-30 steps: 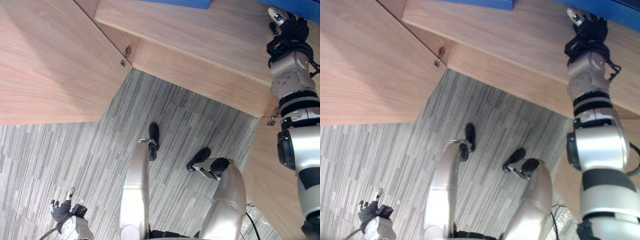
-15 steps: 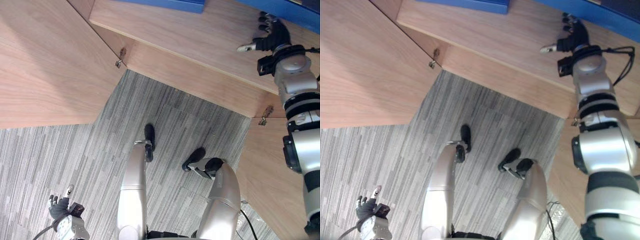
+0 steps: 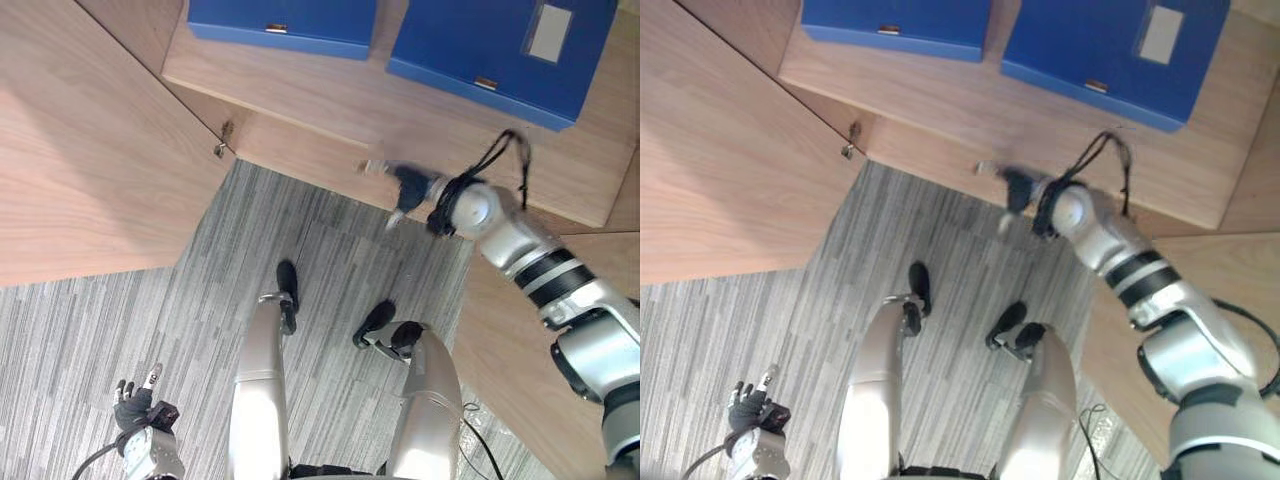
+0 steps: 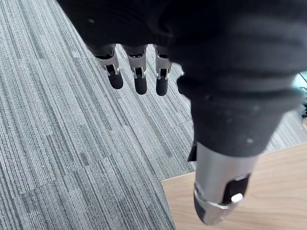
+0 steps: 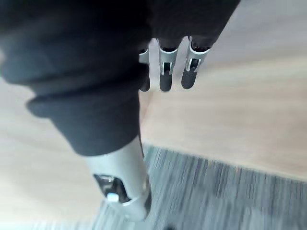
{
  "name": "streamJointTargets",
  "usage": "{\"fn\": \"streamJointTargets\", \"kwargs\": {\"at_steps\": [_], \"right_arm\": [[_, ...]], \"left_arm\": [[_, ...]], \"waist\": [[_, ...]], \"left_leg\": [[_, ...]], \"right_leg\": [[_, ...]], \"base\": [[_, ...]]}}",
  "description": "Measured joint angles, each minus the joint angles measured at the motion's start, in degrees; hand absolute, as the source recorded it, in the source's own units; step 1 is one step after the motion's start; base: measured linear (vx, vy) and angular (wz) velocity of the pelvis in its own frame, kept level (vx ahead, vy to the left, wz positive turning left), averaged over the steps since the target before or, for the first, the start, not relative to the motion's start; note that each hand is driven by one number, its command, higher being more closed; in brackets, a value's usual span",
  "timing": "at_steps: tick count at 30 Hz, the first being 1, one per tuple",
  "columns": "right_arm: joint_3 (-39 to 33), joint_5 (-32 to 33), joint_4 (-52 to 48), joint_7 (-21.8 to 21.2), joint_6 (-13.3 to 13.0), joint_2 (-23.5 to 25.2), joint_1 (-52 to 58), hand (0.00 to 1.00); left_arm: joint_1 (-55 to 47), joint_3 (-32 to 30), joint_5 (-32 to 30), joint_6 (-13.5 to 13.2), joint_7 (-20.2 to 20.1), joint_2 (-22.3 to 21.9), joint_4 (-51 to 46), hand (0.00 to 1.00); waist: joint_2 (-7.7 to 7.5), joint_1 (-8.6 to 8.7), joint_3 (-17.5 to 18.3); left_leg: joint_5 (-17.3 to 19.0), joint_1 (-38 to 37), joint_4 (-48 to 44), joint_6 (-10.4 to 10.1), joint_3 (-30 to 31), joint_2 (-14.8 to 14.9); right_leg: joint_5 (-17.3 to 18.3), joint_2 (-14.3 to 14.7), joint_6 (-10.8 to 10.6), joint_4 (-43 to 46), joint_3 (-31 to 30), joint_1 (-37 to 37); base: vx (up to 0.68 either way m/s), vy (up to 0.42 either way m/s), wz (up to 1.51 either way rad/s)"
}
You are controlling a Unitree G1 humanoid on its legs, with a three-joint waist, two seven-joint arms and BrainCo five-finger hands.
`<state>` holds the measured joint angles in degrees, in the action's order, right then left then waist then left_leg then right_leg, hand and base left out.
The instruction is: Walk over to the cabinet, pick up the folder, carry it to the office cabinet, place the folder inside the office cabinet, then close the office cabinet door
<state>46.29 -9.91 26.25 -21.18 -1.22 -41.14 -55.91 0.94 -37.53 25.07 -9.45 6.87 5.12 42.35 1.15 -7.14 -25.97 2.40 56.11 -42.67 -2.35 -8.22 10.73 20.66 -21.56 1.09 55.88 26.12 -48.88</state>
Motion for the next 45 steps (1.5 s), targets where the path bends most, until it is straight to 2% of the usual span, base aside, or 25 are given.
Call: {"fn": "streamJointTargets", "kwargs": {"at_steps": [3,4,9,10,12,15,17,20,22,24,25,27,28,30,33,37,40,42,43,45], "right_arm": [[7.4,2.1,0.2,-4.2,0.0,2.3,4.4,0.0],[7.9,2.2,0.2,-4.8,0.0,2.6,4.7,0.0],[7.0,1.9,0.4,-4.3,0.1,3.9,7.0,0.0],[6.2,1.9,0.6,-3.6,0.0,5.8,10.6,0.0],[4.3,1.9,1.5,-3.0,0.0,8.3,14.3,0.0],[-2.9,0.9,12.0,0.5,-0.4,18.5,23.1,0.0],[-14.9,-3.0,24.4,7.6,-0.4,28.6,27.8,0.0],[-25.4,-3.3,29.9,16.0,-0.2,34.8,33.6,0.0],[-32.4,-2.2,31.5,18.9,-0.6,37.4,38.9,0.0],[-43.9,2.7,35.0,21.5,-0.7,40.0,45.7,0.0],[-46.9,4.4,35.7,21.9,-0.7,40.4,47.3,0.0],[-58.6,9.1,36.5,23.6,-1.1,41.2,51.6,0.0],[-61.1,9.6,36.5,24.0,-1.2,41.3,52.3,0.0],[-69.8,11.7,36.4,24.8,-1.7,41.6,55.8,0.0],[-77.2,13.5,36.4,24.8,-1.9,42.0,59.7,0.0],[-80.7,15.7,36.4,24.7,-1.9,42.6,61.3,0.0],[-80.7,16.9,36.5,24.0,-1.9,42.6,61.9,0.0],[-80.2,17.7,36.5,23.3,-1.9,42.7,61.8,0.0],[-78.9,17.7,36.6,23.0,-2.1,42.4,61.5,0.0],[-76.3,17.7,36.9,22.9,-2.4,41.5,61.4,0.0]], "left_arm": [[-0.2,0.8,0.0,0.0,0.1,0.0,1.2,0.0],[-0.2,0.9,0.0,0.0,0.1,0.0,1.2,0.0],[-0.2,4.8,0.0,-0.1,0.2,0.0,2.3,0.0],[-0.3,5.2,0.0,-0.2,0.2,-0.1,2.8,0.0],[-0.3,5.2,0.0,-0.3,0.2,0.0,2.9,0.0],[-0.2,5.9,-0.4,-0.8,0.2,0.0,4.6,0.0],[0.1,6.0,-2.7,-0.9,1.0,-0.6,6.6,0.0],[0.1,6.1,-7.2,-0.9,3.1,-2.0,6.7,0.0],[0.1,6.7,-10.6,-0.9,4.1,-3.2,6.7,0.0],[0.1,8.9,-17.6,-0.9,5.3,-5.2,7.4,0.0],[0.0,9.6,-19.2,-0.8,5.3,-5.7,8.1,0.0],[-0.2,10.6,-23.1,-0.7,5.4,-7.7,10.9,0.0],[-0.2,10.7,-23.6,-0.7,5.4,-7.7,11.4,0.0],[-0.6,10.7,-25.4,-0.3,5.5,-8.1,13.5,0.0],[-1.7,11.2,-27.1,0.0,5.4,-8.7,15.1,0.0],[-2.4,12.7,-27.9,0.0,5.0,-8.8,15.9,0.0],[-3.1,14.8,-28.1,0.4,4.5,-7.9,16.8,0.0],[-3.9,14.7,-27.9,0.6,4.2,-6.9,16.8,0.0],[-5.2,14.5,-27.6,0.7,4.0,-6.5,16.9,0.0],[-6.1,14.3,-26.8,0.6,4.0,-6.6,16.8,0.0]], "waist": [[-0.03,-1.45,0.0],[-0.04,-1.53,0.0],[-0.3,-1.7,0.0],[-0.76,-1.53,0.2],[-1.2,-1.51,0.4],[-1.63,-0.73,0.5],[-1.97,0.5,0.4],[-2.45,1.84,0.8],[-3.09,2.23,3.3],[-3.79,2.82,7.7],[-3.89,2.98,8.8],[-4.04,3.52,12.8],[-3.97,3.79,13.8],[-3.4,4.27,17.5],[-2.37,4.89,20.5],[-1.88,5.91,20.9],[-1.6,6.62,22.2],[-1.68,6.36,22.2],[-1.88,5.99,22.2],[-1.73,5.6,22.1]], "left_leg": [[-0.2,0.0,0.8,0.2,-0.2,0.4],[-0.2,-0.1,0.9,0.2,-0.2,0.4],[-1.8,-7.9,7.6,0.5,-1.7,0.5],[-3.6,-12.6,13.5,0.2,-3.1,0.4],[-5.0,-15.6,17.6,0.4,-4.1,0.3],[-8.5,-23.3,25.9,0.1,-5.9,0.2],[-9.5,-29.3,30.1,-0.3,-8.0,0.5],[-9.6,-36.0,32.9,-0.6,-10.3,0.9],[-9.2,-39.1,33.8,-1.2,-11.2,1.4],[-9.2,-42.7,35.8,-1.7,-11.8,1.4],[-9.2,-43.9,36.5,-1.8,-12.0,1.4],[-9.3,-48.6,39.4,-2.3,-14.6,1.4],[-9.4,-49.7,40.1,-2.5,-15.2,1.4],[-9.8,-54.0,43.6,-3.1,-18.6,1.4],[-9.9,-57.8,46.4,-3.7,-22.3,1.3],[-9.3,-60.2,46.8,-4.4,-24.4,1.2],[-8.9,-60.9,46.5,-4.6,-25.4,1.4],[-6.9,-62.2,43.1,-5.0,-26.4,2.2],[-4.5,-61.6,37.1,-3.4,-22.5,3.0],[-0.8,-59.8,32.0,-1.4,-14.5,3.0]], "right_leg": [[-0.9,0.8,0.7,-1.4,0.2,0.1],[-1.0,0.8,0.7,-1.6,0.2,0.3],[-4.3,3.2,0.0,-9.3,0.5,7.2],[-6.7,4.8,-0.1,-14.8,0.5,10.7],[-8.2,5.9,-0.4,-18.5,0.4,12.9],[-11.8,8.6,-0.5,-26.3,0.1,18.8],[-13.7,10.6,-0.8,-31.0,-1.0,23.4],[-14.7,12.2,-1.2,-34.7,-2.4,29.2],[-14.9,13.1,-1.3,-36.6,-2.9,32.0],[-15.0,13.9,-1.4,-38.9,-2.9,35.5],[-15.1,14.1,-1.5,-39.6,-3.0,36.6],[-16.0,15.2,-2.0,-42.5,-4.7,39.8],[-16.3,15.6,-2.1,-43.4,-5.2,40.5],[-17.7,17.1,-2.2,-46.8,-7.9,42.6],[-19.0,18.4,-2.4,-50.0,-10.9,44.6],[-20.1,19.3,-2.4,-51.8,-13.6,46.5],[-20.6,19.9,-2.3,-53.2,-14.8,47.2],[-20.9,20.6,-2.0,-53.6,-18.0,48.0],[-21.1,20.7,-1.7,-53.0,-21.9,47.9],[-21.2,20.4,-1.7,-52.4,-25.2,47.6]], "base": [[0.06,0.012,-0.07],[0.05,0.03,-0.01],[0.04,0.048,-0.13],[0.04,0.047,-0.28],[0.06,0.038,-0.25],[0.12,0.014,-0.26],[0.09,-0.009,-0.38],[0.1,-0.024,-0.34],[0.08,-0.045,-0.24],[0.15,-0.05,-0.07],[0.12,-0.023,-0.14],[0.11,0.001,-0.4],[0.1,0.005,-0.59],[0.03,0.001,-0.62],[0.03,0.011,-0.58],[0.02,0.0,-0.35],[0.01,-0.017,-0.2],[-0.02,-0.07,-0.79],[-0.01,-0.137,-1.19],[0.01,-0.083,-1.09]]}}
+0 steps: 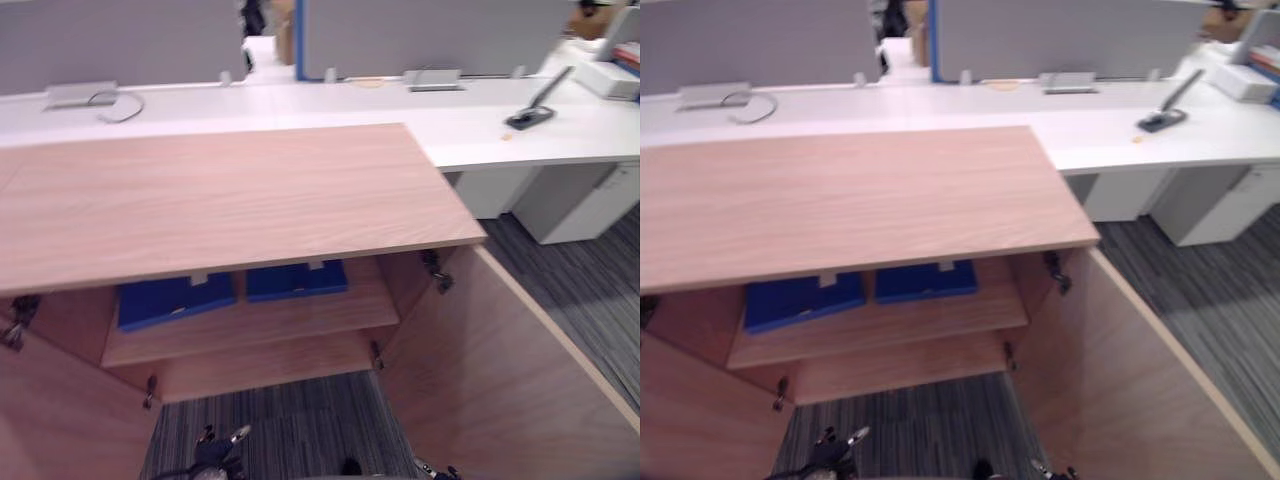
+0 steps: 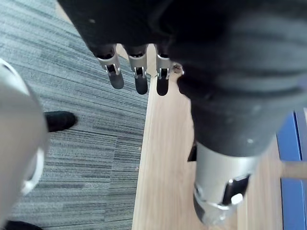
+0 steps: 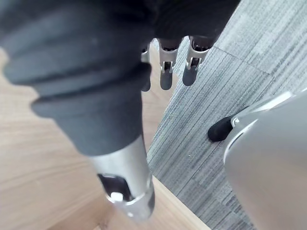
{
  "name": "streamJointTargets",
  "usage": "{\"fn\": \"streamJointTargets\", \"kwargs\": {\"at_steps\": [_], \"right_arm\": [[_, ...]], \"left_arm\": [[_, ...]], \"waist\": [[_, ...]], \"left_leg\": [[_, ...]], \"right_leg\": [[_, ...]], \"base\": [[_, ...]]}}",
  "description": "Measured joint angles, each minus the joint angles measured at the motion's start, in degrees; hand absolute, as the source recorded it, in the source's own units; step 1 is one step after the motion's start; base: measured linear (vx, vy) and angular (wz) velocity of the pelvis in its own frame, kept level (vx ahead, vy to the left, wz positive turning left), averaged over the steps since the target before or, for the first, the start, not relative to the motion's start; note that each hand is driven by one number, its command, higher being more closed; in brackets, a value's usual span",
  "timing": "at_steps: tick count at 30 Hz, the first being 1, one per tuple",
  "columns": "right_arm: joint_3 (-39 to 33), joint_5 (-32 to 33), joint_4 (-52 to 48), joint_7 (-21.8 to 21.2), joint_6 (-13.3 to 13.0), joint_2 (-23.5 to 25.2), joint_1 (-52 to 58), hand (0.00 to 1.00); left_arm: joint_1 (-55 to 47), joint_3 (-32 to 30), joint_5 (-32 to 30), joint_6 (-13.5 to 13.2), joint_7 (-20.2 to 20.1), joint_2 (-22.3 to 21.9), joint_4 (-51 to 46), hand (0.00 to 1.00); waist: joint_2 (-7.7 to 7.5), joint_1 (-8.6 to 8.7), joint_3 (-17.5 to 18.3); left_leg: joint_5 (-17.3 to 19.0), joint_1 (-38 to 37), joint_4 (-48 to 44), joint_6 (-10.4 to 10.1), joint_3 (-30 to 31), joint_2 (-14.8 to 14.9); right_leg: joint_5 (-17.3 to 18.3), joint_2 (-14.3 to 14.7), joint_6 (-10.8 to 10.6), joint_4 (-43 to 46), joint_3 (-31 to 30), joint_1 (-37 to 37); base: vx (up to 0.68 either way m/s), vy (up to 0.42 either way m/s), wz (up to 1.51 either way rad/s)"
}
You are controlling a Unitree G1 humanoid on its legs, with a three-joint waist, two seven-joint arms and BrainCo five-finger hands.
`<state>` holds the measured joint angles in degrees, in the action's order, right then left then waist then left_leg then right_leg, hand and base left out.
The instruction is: Walk over to the cabinet, pick up the folder, carry it to the office cabinet, place the folder inside the office cabinet, then close the office cabinet door
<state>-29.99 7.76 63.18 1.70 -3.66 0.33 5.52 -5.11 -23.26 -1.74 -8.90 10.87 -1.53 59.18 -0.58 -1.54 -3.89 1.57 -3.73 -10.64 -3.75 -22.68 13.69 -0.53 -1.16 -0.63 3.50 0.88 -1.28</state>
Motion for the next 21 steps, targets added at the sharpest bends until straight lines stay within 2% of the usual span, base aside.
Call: {"fn": "streamJointTargets", "kwargs": {"at_steps": [1,2,3,6,8,9,12,16,18,19,20,21], "right_arm": [[1.4,-0.1,0.9,0.0,0.0,-1.3,0.0,0.0],[2.8,0.0,1.7,0.0,0.0,-2.6,0.0,0.0],[3.2,-0.1,1.6,0.1,-0.4,-3.1,-0.3,0.0],[5.0,-0.1,1.1,0.6,-0.5,-3.1,-0.5,0.0],[5.1,0.1,0.7,1.0,-0.5,-2.0,-0.8,0.0],[5.2,0.2,0.1,1.5,-0.5,-1.5,-0.9,0.0],[5.4,1.5,-0.8,2.2,-0.6,-1.1,-0.5,0.0],[7.3,4.3,-3.2,2.7,-0.8,-0.5,0.1,0.0],[7.5,5.0,-4.7,3.0,-0.9,-0.2,0.5,0.0],[7.5,5.8,-5.8,3.0,-1.0,-0.1,0.6,0.0],[7.6,6.9,-6.7,3.1,-1.1,0.0,1.0,0.0],[7.6,6.9,-7.0,3.2,-1.2,0.0,1.1,0.0]], "left_arm": [[-0.2,0.1,0.3,0.0,0.0,-0.6,0.0,0.0],[-0.8,0.5,0.3,-0.3,0.0,-1.3,0.7,0.0],[-0.8,1.2,0.3,-0.5,0.0,-1.8,1.7,0.0],[0.8,3.3,0.1,-0.7,-0.3,-1.7,2.1,0.0],[1.4,3.1,0.1,-1.1,-0.3,-1.1,1.9,0.0],[1.1,3.0,0.1,-1.1,-0.5,-0.8,2.0,0.0],[0.8,2.9,0.1,-1.1,-0.9,-1.0,2.0,0.0],[0.2,1.4,0.3,-1.3,-1.3,-1.1,1.6,0.0],[-0.4,0.4,0.5,-1.4,-1.4,-1.6,0.8,0.0],[-0.7,-0.3,1.1,-1.7,-1.4,-2.1,-0.4,0.0],[-0.9,-0.4,1.8,-1.7,-1.4,-2.3,-1.2,0.0],[-1.2,-0.5,1.8,-1.7,-1.4,-2.3,-1.3,0.0]], "waist": [[1.22,-0.54,0.6],[3.2,-1.13,1.7],[4.27,-0.55,2.4],[4.31,1.11,2.5],[2.58,0.51,1.5],[2.24,0.71,1.3],[2.03,1.02,0.8],[1.47,0.86,-1.0],[1.44,0.26,-1.3],[1.12,0.11,-2.6],[0.99,0.16,-2.9],[1.01,0.12,-2.9]], "left_leg": [[3.4,0.9,-2.8,0.3,9.1,-1.2],[6.3,0.6,-3.4,-0.5,15.9,-1.9],[7.8,-0.2,-2.5,-1.4,19.7,-1.8],[9.4,-1.7,1.1,-3.2,17.6,-2.6],[9.1,-2.6,1.9,-2.6,14.3,-4.5],[8.9,-3.5,2.6,-2.1,12.9,-5.5],[8.9,-5.4,3.1,-1.2,10.7,-7.5],[9.0,-7.3,3.3,-0.5,8.7,-8.6],[9.0,-7.7,3.2,-0.2,6.7,-8.7],[9.1,-9.1,3.2,-0.1,5.1,-9.0],[9.4,-10.4,3.1,-0.2,3.5,-8.6],[9.6,-10.8,2.8,-0.4,2.9,-8.2]], "right_leg": [[-0.4,0.5,-0.2,0.0,-2.6,-0.6],[-1.0,1.9,-0.4,0.0,-5.6,-1.5],[-1.2,2.9,-0.7,-0.1,-7.6,-2.2],[-3.0,2.9,-2.8,0.1,-10.2,-4.6],[-3.6,1.7,-3.7,1.0,-13.2,-5.8],[-3.7,0.8,-3.9,1.1,-14.1,-5.8],[-3.5,-1.0,-4.3,2.5,-15.3,-5.8],[-2.5,-1.6,-5.5,5.9,-15.3,-6.3],[0.1,-3.3,-4.1,10.6,-10.5,-9.0],[1.9,-7.1,-2.4,14.5,-1.0,-10.0],[2.5,-10.9,-1.7,16.4,7.7,-9.9],[2.8,-12.3,-1.2,17.2,11.5,-9.7]], "base": [[-0.04,0.067,-1.44],[-0.05,0.18,-1.59],[-0.05,0.201,-1.26],[-0.06,0.199,-0.58],[-0.12,0.216,-0.67],[-0.11,0.175,-0.58],[-0.07,0.159,-0.3],[-0.08,0.079,-0.25],[-0.08,0.025,-0.34],[-0.01,0.031,-0.51],[0.02,0.02,-0.55],[0.06,-0.026,-0.65]]}}
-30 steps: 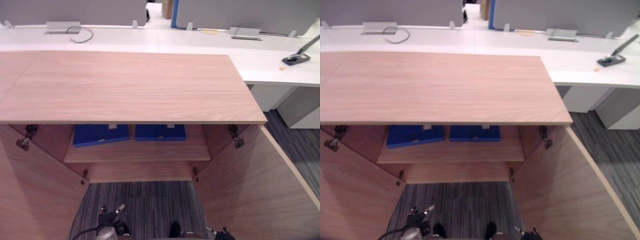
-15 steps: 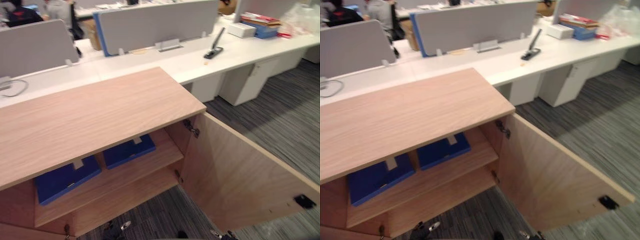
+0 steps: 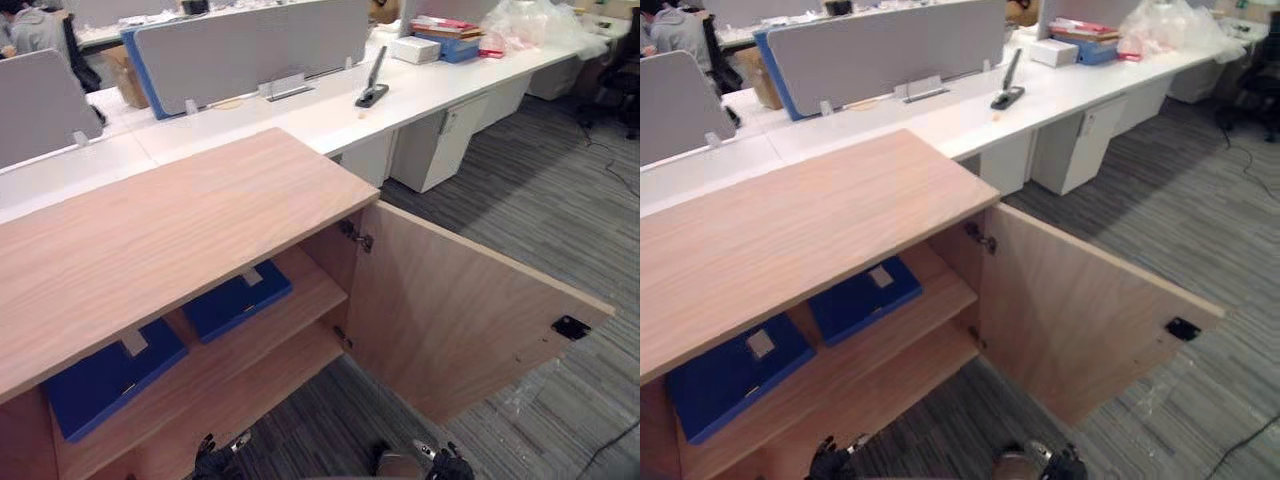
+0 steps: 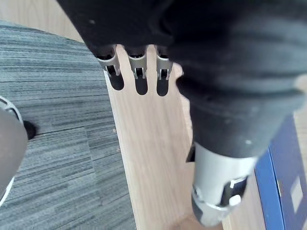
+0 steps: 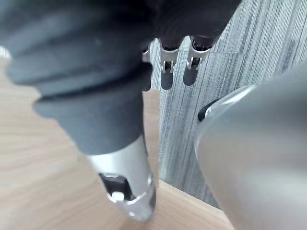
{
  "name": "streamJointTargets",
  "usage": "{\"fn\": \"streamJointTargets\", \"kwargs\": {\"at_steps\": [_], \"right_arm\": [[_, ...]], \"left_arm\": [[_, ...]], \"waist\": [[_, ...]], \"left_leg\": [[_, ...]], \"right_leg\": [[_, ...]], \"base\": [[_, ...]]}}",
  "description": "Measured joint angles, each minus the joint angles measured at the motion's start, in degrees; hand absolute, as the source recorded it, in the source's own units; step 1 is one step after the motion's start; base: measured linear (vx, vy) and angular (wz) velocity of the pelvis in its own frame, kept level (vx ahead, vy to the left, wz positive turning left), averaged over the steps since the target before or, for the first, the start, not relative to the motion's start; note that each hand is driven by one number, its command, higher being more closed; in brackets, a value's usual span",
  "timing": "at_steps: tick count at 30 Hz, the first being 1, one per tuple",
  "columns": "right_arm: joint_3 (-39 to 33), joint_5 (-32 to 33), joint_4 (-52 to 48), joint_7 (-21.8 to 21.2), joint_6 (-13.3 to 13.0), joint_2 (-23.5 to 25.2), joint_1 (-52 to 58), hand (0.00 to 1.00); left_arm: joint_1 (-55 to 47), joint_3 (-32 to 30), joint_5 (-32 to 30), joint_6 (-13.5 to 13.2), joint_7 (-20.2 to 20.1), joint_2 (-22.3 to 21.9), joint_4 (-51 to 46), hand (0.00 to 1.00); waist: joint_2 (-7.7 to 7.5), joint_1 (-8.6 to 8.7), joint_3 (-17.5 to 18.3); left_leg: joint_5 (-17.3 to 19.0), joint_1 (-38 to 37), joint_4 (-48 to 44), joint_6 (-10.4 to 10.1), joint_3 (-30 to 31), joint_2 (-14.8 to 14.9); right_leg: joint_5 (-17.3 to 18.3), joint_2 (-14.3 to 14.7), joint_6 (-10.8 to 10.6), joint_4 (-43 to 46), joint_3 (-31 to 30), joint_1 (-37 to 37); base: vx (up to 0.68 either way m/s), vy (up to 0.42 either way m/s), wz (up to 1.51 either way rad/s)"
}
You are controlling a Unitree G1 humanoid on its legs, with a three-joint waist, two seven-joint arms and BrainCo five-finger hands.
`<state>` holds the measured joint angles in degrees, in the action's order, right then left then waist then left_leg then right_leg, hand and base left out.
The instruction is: Walk over to the cabinet, pick up the folder, carry it to the office cabinet, place the folder inside the office cabinet, then close the office cabinet door
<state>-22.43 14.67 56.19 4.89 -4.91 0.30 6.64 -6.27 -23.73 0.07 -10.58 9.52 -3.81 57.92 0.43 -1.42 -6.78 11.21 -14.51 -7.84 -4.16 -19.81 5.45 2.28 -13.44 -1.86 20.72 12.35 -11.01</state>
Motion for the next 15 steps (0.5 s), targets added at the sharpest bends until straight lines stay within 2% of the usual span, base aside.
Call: {"fn": "streamJointTargets", "kwargs": {"at_steps": [1,2,5,7,8,9,10,11,13,14,15], "right_arm": [[0.1,-0.1,-0.6,0.4,-0.3,0.4,0.2,0.0],[0.1,-0.1,-0.7,0.6,-0.3,0.5,0.3,0.0],[0.0,-0.1,-1.1,1.0,-0.5,0.7,0.6,0.0],[-0.3,-0.1,-1.5,1.0,-0.5,0.9,0.6,0.0],[-0.5,-0.1,-1.4,1.0,-0.6,0.9,0.6,0.0],[-0.5,-0.2,-1.2,1.0,-0.6,0.9,0.5,0.0],[-0.5,-0.2,-0.9,1.0,-0.7,0.9,0.4,0.0],[-0.4,-0.2,0.5,1.0,-0.8,0.5,0.1,0.0],[-0.1,-0.2,2.8,1.1,-0.9,0.2,-0.7,0.0],[0.0,-0.2,3.6,1.1,-0.9,0.1,-1.0,0.0],[0.0,-0.2,4.3,1.3,-1.1,0.0,-1.2,0.0]], "left_arm": [[-0.1,-0.3,0.1,0.0,0.0,0.0,0.0,0.0],[-0.1,-0.3,0.2,0.1,0.0,0.0,0.0,0.0],[-0.2,-0.4,0.9,0.2,0.0,0.0,0.0,0.0],[-0.1,-0.3,1.9,0.2,0.1,0.2,0.0,0.0],[0.0,-0.3,2.3,0.3,0.1,0.3,0.2,0.0],[0.1,-0.1,2.8,0.4,0.2,0.4,0.8,0.0],[0.2,0.0,3.1,0.4,0.2,0.6,1.0,0.0],[0.2,0.4,3.4,0.4,0.4,1.1,1.2,0.0],[0.1,1.1,4.6,0.6,0.8,1.9,1.4,0.0],[0.0,1.1,5.2,0.6,1.3,2.3,1.3,0.0],[-0.4,1.2,5.9,0.6,1.7,2.7,1.3,0.0]], "waist": [[-0.03,-0.09,0.0],[-0.11,-0.22,0.0],[-0.28,-0.16,-0.1],[-0.58,-0.48,-0.1],[-0.56,-0.4,-0.1],[-0.57,-0.42,-0.1],[-0.61,-0.43,-0.1],[-0.86,-0.52,0.4],[-1.19,-0.62,1.8],[-1.79,-0.64,2.2],[-2.14,-0.37,2.4]], "left_leg": [[0.7,-0.6,-0.6,-0.7,-1.9,1.0],[0.9,-0.8,-0.6,-0.6,-3.1,1.8],[1.1,-1.9,1.4,0.0,-5.8,3.7],[1.1,-2.6,2.4,0.0,-7.0,3.9],[1.1,-2.6,2.9,1.1,-7.3,3.8],[1.0,-2.5,3.7,4.0,-7.4,3.7],[0.8,-2.2,4.0,5.3,-7.3,3.7],[-0.2,-1.3,4.3,7.3,-6.4,3.9],[-3.4,0.8,3.5,6.1,-4.5,4.0],[-4.8,1.9,2.0,4.7,-4.1,3.8],[-5.1,2.7,-0.4,4.5,-3.2,3.5]], "right_leg": [[-0.3,-1.6,1.1,1.2,6.6,0.2],[-0.5,-1.6,1.5,1.5,8.9,0.1],[1.4,-0.8,2.9,3.0,13.4,-0.6],[2.7,-1.0,2.5,5.1,14.1,-1.7],[3.0,-0.7,2.4,5.1,14.2,-2.2],[3.0,0.1,2.3,4.0,14.4,-2.4],[2.9,0.6,2.2,3.1,14.4,-2.4],[0.8,2.1,2.1,-0.2,14.1,-2.3],[-3.2,4.1,2.2,-7.5,13.6,-1.3],[-6.4,5.1,2.2,-13.0,13.1,0.5],[-9.6,5.7,2.2,-18.2,12.7,3.1]], "base": [[0.06,-0.049,-0.63],[0.07,-0.094,-0.66],[0.08,-0.127,-0.36],[0.08,-0.102,-0.39],[0.11,-0.085,-0.36],[0.1,-0.054,-0.22],[0.11,-0.045,-0.23],[0.13,-0.056,-0.3],[0.14,-0.076,-0.34],[0.11,-0.049,-0.24],[0.11,-0.019,-0.18]]}}
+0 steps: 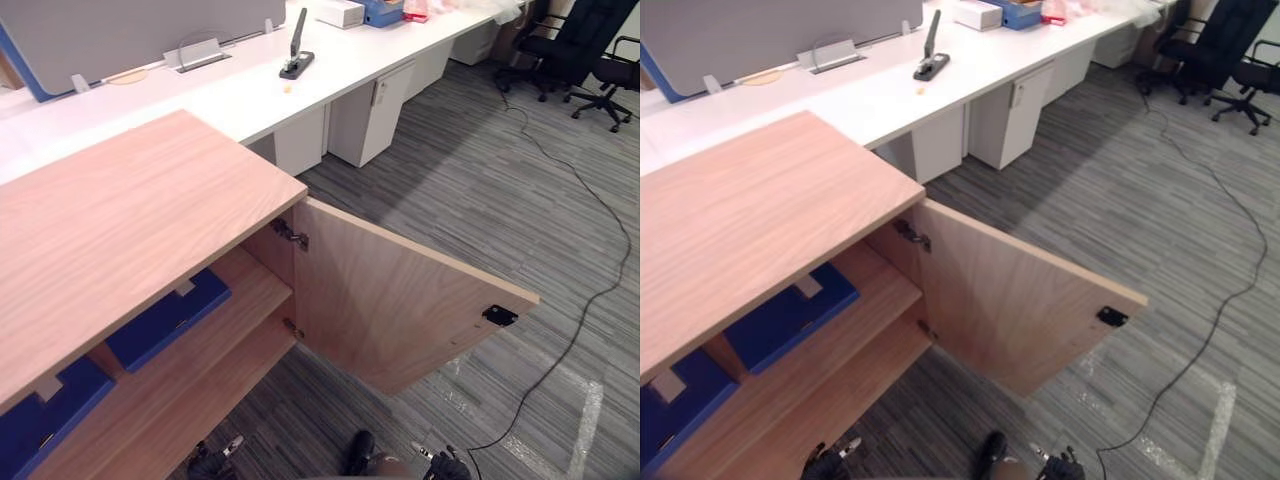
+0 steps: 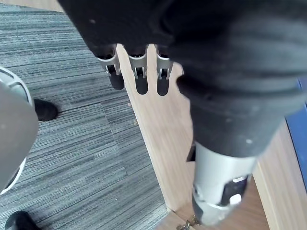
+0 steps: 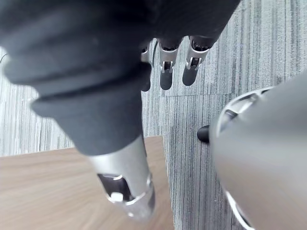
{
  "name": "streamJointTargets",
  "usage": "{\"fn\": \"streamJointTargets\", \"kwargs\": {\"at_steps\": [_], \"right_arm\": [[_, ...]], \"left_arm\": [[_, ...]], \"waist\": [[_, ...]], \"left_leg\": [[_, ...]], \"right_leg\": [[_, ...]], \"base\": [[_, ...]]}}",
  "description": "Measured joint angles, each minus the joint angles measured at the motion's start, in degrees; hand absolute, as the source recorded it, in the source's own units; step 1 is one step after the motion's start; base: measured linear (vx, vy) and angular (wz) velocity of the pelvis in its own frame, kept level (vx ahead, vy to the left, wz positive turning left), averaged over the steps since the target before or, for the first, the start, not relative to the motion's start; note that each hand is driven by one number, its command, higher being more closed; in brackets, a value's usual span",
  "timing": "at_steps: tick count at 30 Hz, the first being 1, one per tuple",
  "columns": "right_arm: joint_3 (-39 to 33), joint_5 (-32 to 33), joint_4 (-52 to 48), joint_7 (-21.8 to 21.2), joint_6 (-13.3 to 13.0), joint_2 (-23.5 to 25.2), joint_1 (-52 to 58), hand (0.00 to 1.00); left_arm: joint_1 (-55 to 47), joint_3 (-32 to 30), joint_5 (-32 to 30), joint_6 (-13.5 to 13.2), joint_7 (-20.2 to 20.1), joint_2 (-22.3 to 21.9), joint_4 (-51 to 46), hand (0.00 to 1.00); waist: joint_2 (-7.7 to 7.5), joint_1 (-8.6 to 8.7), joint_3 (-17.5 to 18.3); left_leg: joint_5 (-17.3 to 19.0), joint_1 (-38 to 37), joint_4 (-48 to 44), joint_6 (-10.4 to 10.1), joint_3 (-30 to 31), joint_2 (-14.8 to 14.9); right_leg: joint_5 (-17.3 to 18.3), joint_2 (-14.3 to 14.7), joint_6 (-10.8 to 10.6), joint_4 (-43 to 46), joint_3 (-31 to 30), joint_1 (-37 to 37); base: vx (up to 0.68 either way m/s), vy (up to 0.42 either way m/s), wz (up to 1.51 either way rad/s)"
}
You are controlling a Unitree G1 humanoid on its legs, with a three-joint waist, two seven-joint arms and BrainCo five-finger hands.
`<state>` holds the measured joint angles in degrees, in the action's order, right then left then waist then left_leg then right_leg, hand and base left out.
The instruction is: Walk over to the cabinet, pick up the folder, carry it to the office cabinet, place the folder inside the office cabinet, then close the office cabinet door
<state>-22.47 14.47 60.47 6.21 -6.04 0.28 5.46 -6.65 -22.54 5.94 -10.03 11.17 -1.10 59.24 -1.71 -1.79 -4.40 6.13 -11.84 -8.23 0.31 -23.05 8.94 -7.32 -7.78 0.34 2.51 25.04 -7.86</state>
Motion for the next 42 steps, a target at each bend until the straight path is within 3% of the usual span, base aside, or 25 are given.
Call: {"fn": "streamJointTargets", "kwargs": {"at_steps": [2,3,4,5,8,10,13,18,21,30,35,42], "right_arm": [[-0.4,-0.2,0.0,0.3,0.0,-0.9,-0.2,0.0],[-0.9,-0.3,0.1,0.6,0.1,-2.1,-1.0,0.0],[-1.1,-0.4,0.3,1.0,0.0,-5.3,-4.6,0.0],[-1.1,-0.4,0.9,1.3,-0.2,-5.9,-6.3,0.0],[-0.9,0.1,-0.8,2.2,-0.7,-6.4,-11.6,0.0],[-0.9,0.1,-3.7,3.1,-0.9,-6.6,-14.4,0.0],[-1.0,0.2,-4.6,5.4,-0.5,-8.0,-17.0,0.0],[0.5,0.1,-4.8,7.1,0.4,-14.5,-18.5,0.0],[3.7,0.2,-5.3,7.3,0.4,-16.5,-21.3,0.0],[6.2,3.8,-5.1,5.5,0.3,-16.6,-25.1,0.0],[6.2,4.7,-3.7,5.0,-0.1,-17.9,-25.1,0.0],[4.2,4.5,1.3,2.9,-0.8,-20.5,-27.2,0.0]], "left_arm": [[-0.6,1.2,0.5,-0.1,0.5,0.8,-0.3,0.0],[-0.9,2.0,0.2,-0.3,0.5,0.8,-0.5,0.0],[-1.2,3.1,0.1,-0.4,0.5,0.3,-1.0,0.0],[-1.3,3.2,0.4,-0.6,0.7,0.4,-1.6,0.0],[-2.1,6.4,-0.3,-0.6,0.7,3.4,-1.7,0.0],[-3.1,7.1,-0.3,-0.5,0.7,4.3,-2.1,0.0],[-4.6,8.2,-0.3,-0.4,0.6,4.7,-2.2,0.0],[-5.3,9.9,0.4,-0.3,0.3,4.0,-2.2,0.0],[-5.3,10.3,0.9,-0.5,-0.1,4.1,-2.4,0.0],[-6.8,10.3,2.4,-0.4,-0.4,4.2,-2.0,0.0],[-6.7,10.5,2.8,-0.3,-0.6,3.5,-1.3,0.0],[-6.1,10.6,2.8,-0.3,-1.5,3.6,-1.2,0.0]], "waist": [[-1.14,-0.04,0.1],[-0.78,-0.31,0.6],[1.05,-0.61,0.7],[0.85,-1.3,0.7],[-0.75,-0.92,1.6],[-0.79,-0.89,1.6],[-0.25,-0.87,1.3],[2.55,-0.21,1.0],[2.66,0.66,1.1],[3.27,0.75,-0.8],[4.83,1.43,-1.0],[5.04,2.07,-0.8]], "left_leg": [[1.9,1.2,-3.7,-1.0,2.1,-1.1],[5.3,1.6,-0.2,-1.5,3.9,-2.4],[3.0,3.8,5.4,-2.7,6.7,-3.2],[3.2,3.0,4.7,-4.5,6.4,-3.3],[3.8,2.9,4.8,-3.6,6.3,-4.7],[3.9,2.8,4.9,-3.5,6.4,-5.1],[3.9,2.8,4.9,-3.7,6.5,-5.3],[3.9,3.4,3.2,-3.7,7.1,-5.3],[3.9,3.5,3.1,-3.7,7.9,-5.2],[4.7,3.9,3.0,-4.6,7.7,-4.4],[4.3,4.7,3.0,-5.1,7.7,-3.3],[4.2,4.2,3.4,-5.4,7.7,-3.1]], "right_leg": [[-2.9,-1.2,-0.9,-5.0,-0.6,3.2],[-4.0,-1.4,-1.4,-6.6,-0.9,3.9],[-5.5,-0.3,-2.3,-7.7,-1.2,3.9],[-5.9,-0.3,-2.7,-7.7,-2.2,3.8],[-6.1,-1.7,-2.7,-7.7,-2.6,4.1],[-6.1,-1.9,-2.7,-7.7,-2.7,4.2],[-5.9,-1.7,-2.9,-7.7,-3.1,4.1],[-6.0,-1.7,-2.9,-7.7,-3.5,4.0],[-6.0,-1.7,-2.9,-8.0,-3.5,4.0],[-6.0,-0.8,-2.7,-8.1,-4.8,3.0],[-6.0,0.4,-2.5,-8.1,-4.9,2.1],[-6.4,1.0,-2.4,-8.0,-5.1,2.2]], "base": [[0.06,0.079,-0.05],[-0.01,0.189,-0.14],[-0.04,0.174,-0.36],[-0.04,0.165,-0.4],[0.01,0.124,0.0],[0.04,0.069,0.03],[0.04,0.015,-0.03],[-0.01,0.004,-0.07],[-0.08,0.01,0.01],[-0.15,-0.024,-0.06],[-0.02,-0.019,-0.02],[0.02,0.035,-0.02]]}}
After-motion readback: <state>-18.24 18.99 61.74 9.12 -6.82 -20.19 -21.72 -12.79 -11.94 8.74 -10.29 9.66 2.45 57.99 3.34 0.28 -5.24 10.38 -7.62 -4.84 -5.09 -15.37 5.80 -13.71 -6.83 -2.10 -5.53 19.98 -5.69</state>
